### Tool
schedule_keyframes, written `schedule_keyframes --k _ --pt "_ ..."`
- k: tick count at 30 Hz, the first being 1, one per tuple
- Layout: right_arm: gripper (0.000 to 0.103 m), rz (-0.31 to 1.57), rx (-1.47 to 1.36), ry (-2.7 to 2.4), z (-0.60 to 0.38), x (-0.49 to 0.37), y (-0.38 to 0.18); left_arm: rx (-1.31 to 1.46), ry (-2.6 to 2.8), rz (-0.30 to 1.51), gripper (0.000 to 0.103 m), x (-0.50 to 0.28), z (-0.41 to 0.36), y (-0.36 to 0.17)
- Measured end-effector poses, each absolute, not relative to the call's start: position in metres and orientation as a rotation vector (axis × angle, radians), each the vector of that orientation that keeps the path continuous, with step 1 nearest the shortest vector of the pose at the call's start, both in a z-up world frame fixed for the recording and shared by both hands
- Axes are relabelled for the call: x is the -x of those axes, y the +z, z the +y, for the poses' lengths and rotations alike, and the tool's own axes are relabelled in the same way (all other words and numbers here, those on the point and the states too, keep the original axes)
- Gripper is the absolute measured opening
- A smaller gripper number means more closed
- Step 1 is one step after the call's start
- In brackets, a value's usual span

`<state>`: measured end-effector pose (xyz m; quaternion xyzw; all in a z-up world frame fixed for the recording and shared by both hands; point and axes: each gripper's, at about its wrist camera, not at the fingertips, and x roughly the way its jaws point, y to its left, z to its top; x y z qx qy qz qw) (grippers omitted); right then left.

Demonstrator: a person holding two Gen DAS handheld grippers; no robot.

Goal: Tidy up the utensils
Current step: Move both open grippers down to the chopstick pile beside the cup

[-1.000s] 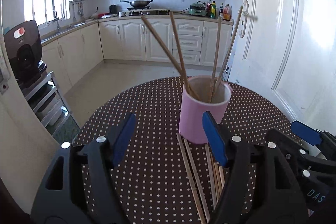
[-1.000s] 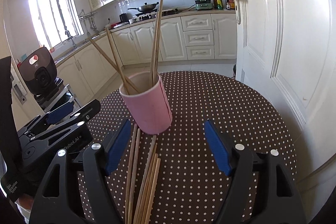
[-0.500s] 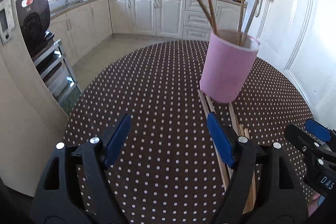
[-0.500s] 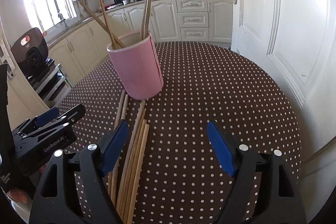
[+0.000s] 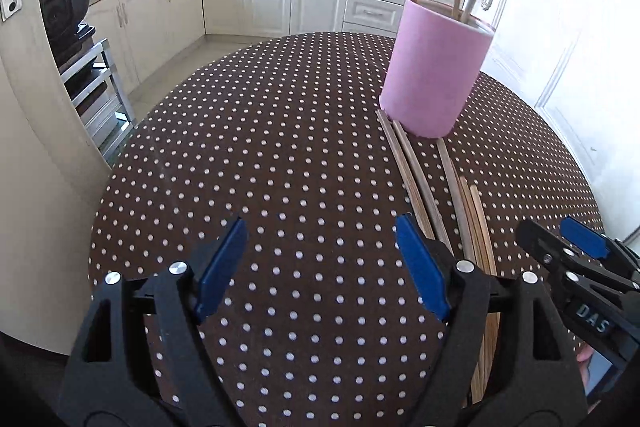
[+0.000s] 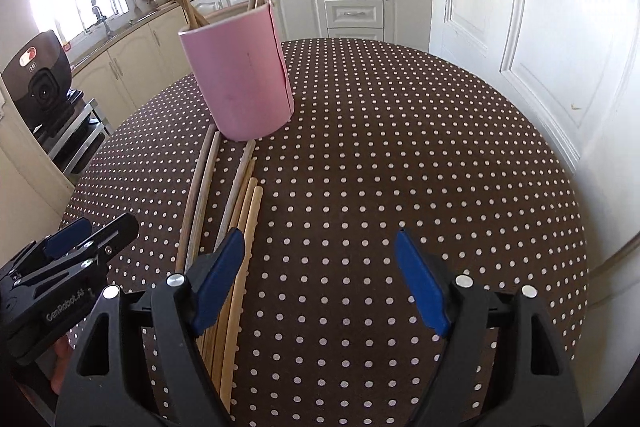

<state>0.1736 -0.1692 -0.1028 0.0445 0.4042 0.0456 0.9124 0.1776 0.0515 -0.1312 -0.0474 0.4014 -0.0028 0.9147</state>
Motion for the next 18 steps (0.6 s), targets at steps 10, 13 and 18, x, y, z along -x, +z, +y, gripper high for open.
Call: schedule_keyframes --k 10,13,18 --pt "0.074 0.820 -0.084 0.079 -0.160 -0.175 -0.111 0.113 -0.037 0.839 0.077 -0.166 0.054 -0.137" --pt "0.074 0.823 -0.057 0.071 -0.155 -0.178 -0.111 0.115 -0.045 0.843 0.077 -0.165 0.056 -0.139" --pt "0.074 0.851 -0.040 0.081 -0.150 -0.185 -0.115 0.114 -0.057 0.847 0.077 -0.167 0.058 -0.140"
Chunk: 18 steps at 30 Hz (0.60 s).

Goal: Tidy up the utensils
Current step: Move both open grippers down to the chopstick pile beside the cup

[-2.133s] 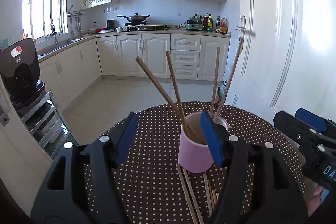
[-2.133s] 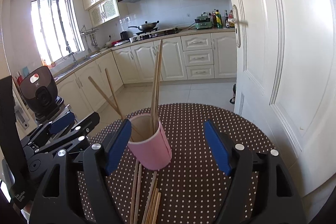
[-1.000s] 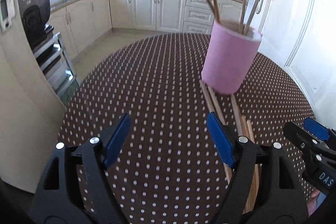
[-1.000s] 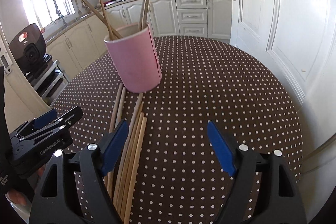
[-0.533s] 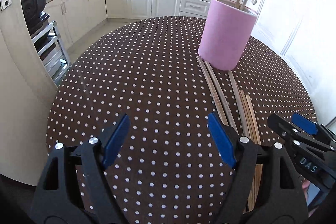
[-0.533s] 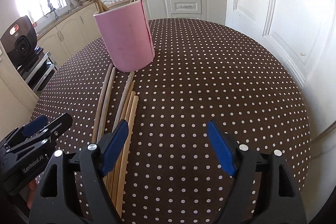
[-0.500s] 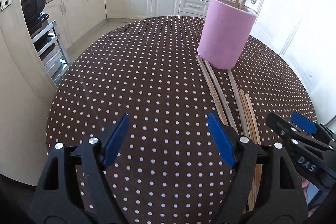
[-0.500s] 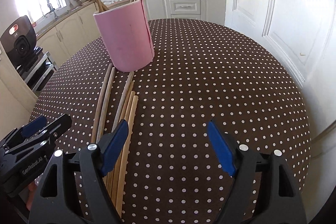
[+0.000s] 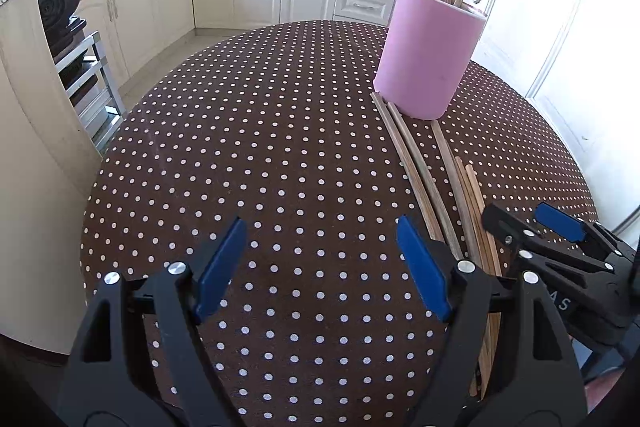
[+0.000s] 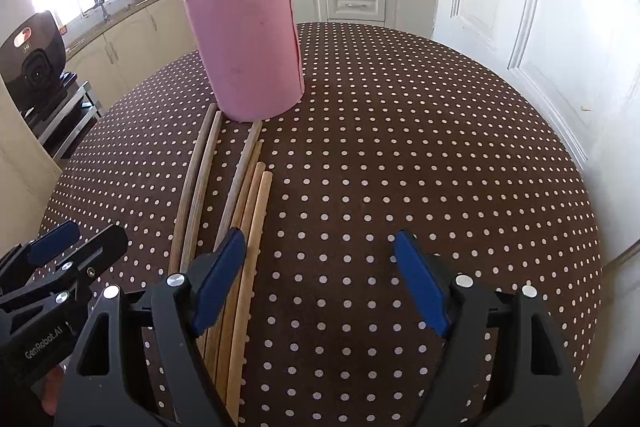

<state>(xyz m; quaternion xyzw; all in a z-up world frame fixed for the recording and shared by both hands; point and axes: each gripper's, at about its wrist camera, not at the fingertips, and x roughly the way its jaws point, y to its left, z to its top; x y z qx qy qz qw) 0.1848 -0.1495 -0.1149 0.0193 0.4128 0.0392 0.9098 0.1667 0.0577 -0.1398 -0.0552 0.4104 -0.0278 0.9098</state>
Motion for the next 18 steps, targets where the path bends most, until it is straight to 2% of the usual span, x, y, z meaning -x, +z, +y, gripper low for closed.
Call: schedule_keyframes --k 18 --pt "0.074 0.855 -0.073 0.065 -0.142 -0.200 -0.116 0.199 -0.174 0.824 0.077 -0.174 0.068 -0.142"
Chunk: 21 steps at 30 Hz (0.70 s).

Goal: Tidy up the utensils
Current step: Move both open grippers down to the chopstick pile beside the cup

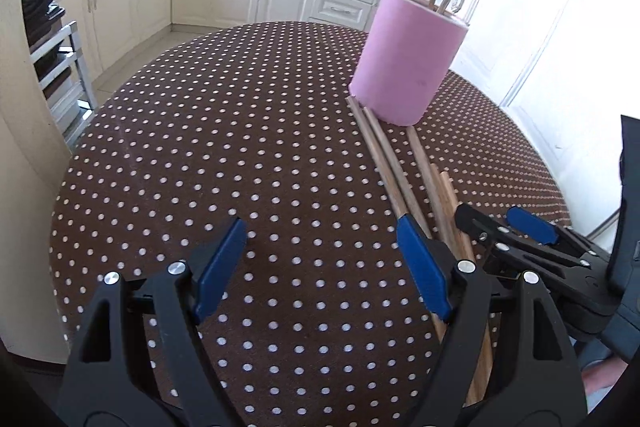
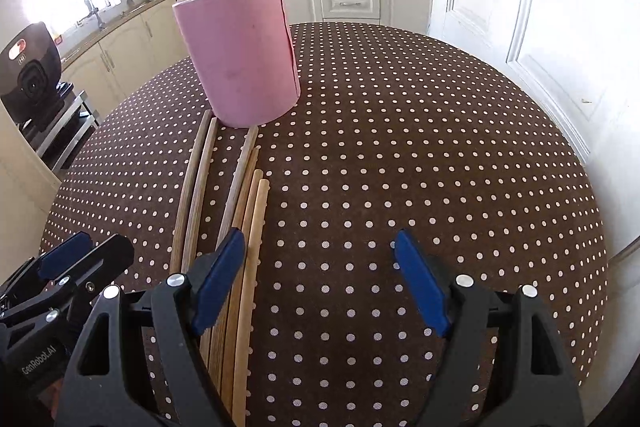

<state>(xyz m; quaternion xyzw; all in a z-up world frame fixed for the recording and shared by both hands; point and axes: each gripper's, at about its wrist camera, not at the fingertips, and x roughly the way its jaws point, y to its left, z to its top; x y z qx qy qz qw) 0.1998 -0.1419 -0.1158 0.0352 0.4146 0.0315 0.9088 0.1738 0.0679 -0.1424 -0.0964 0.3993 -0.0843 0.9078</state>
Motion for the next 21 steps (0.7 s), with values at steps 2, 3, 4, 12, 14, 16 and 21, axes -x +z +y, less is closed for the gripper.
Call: schedule_keyframes --k 2,3,4,12,14,16,21 --pt "0.074 0.854 -0.064 0.062 -0.144 -0.199 -0.116 0.206 -0.189 0.825 0.077 -0.177 0.068 -0.142" --pt "0.074 0.854 -0.062 0.062 -0.144 -0.198 -0.116 0.205 -0.188 0.826 0.077 -0.178 0.068 -0.142" --pt "0.074 0.854 -0.062 0.062 -0.146 -0.198 -0.115 0.204 -0.193 0.830 0.077 -0.179 0.067 -0.143" --pt "0.074 0.856 -0.059 0.020 -0.146 -0.197 -0.114 0.189 -0.181 0.854 0.081 -0.189 0.057 -0.146" --pt "0.074 0.857 -0.059 0.014 -0.147 -0.198 -0.114 0.184 -0.171 0.855 0.081 -0.193 0.054 -0.146" --pt "0.073 0.858 -0.054 0.008 -0.149 -0.199 -0.113 0.187 -0.167 0.862 0.081 -0.196 0.054 -0.147" --pt "0.068 0.855 -0.045 0.019 -0.154 -0.200 -0.111 0.178 -0.156 0.873 0.081 -0.205 0.051 -0.147"
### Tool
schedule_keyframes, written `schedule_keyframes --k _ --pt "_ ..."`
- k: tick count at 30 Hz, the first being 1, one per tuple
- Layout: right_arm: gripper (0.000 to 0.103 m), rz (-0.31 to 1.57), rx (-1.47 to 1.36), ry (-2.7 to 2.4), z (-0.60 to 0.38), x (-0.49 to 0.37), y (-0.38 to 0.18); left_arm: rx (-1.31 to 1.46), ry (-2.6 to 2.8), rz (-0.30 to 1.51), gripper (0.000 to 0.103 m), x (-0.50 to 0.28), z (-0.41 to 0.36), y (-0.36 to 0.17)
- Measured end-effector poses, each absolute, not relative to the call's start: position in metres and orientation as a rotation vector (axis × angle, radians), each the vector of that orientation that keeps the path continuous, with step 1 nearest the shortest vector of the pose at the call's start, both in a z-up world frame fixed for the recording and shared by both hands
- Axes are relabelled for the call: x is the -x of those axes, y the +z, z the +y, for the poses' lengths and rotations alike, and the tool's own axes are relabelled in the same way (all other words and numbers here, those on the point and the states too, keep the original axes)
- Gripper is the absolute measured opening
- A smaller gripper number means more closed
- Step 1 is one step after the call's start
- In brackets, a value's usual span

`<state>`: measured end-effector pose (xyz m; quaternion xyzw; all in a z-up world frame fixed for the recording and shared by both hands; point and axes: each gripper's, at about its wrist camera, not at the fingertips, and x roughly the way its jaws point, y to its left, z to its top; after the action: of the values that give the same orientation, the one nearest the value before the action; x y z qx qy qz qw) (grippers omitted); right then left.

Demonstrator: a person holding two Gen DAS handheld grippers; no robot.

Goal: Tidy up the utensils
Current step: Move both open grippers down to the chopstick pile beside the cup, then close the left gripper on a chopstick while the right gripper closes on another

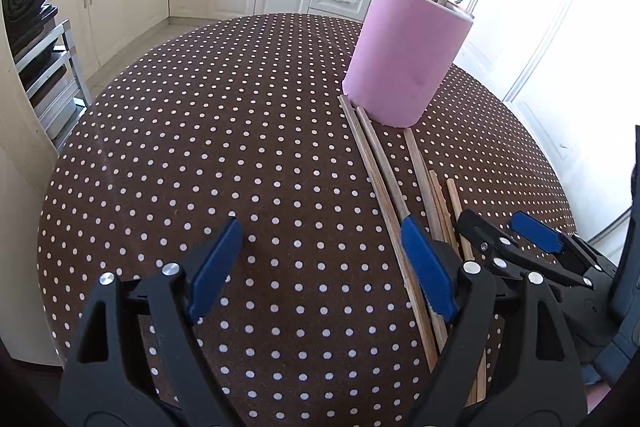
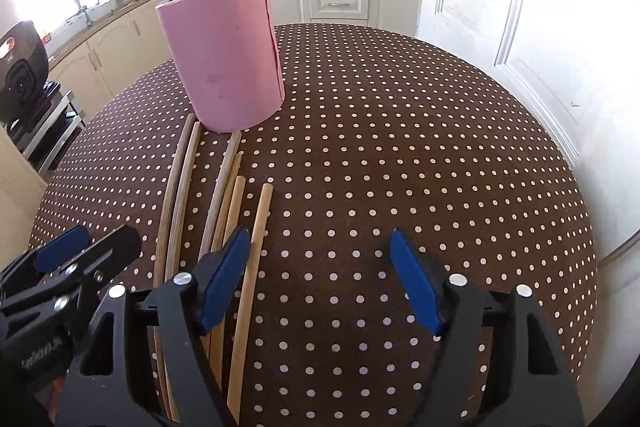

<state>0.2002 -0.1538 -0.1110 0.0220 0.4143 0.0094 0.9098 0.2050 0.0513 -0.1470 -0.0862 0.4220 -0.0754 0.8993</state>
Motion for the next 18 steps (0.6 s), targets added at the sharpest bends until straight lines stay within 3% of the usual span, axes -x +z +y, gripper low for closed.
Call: schedule_keyframes --k 18 --pt "0.066 0.865 0.007 0.056 -0.158 -0.187 -0.115 0.044 -0.141 1.018 0.080 -0.270 0.020 -0.144"
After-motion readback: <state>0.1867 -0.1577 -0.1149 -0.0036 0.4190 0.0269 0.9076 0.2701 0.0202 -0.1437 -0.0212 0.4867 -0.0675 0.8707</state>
